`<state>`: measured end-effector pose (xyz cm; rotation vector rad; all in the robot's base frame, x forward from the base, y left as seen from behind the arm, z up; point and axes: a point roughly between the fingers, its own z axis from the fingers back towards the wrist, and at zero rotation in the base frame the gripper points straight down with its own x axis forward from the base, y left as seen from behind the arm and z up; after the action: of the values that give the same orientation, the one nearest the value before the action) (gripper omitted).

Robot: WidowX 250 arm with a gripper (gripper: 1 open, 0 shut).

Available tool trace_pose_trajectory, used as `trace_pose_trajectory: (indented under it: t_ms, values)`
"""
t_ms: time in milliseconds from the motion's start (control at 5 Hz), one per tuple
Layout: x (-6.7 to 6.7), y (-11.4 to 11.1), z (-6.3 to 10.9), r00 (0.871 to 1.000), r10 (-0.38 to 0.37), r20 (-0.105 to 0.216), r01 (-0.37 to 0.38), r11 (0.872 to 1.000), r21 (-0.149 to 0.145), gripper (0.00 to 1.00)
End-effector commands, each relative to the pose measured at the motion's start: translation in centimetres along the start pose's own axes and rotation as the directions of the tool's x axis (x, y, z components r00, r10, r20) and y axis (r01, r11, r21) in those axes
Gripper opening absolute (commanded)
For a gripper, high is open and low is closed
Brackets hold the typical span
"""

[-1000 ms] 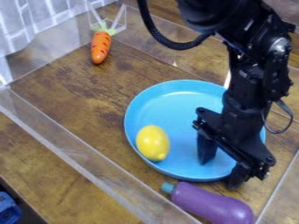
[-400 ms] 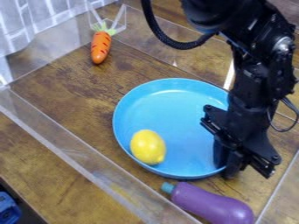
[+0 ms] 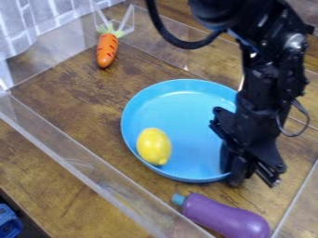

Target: Put the purple eggplant on the blue tray

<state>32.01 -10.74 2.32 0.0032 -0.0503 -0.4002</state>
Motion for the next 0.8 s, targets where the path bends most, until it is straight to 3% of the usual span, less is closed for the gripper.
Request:
trace_pose_trajectory:
  t_ms: [0,200,600]
  values:
    - [-1.0,2.5,1.3,0.999,0.028,0.032,-0.028,1.0,0.004,0.0]
    - [-0.1,2.0,0.8,0.998,0.047,0.044,-0.048,0.999,0.002,0.0]
    - [1.1,0.8,0.0,0.996,0.072,0.058,-0.07,0.997,-0.033,0.0]
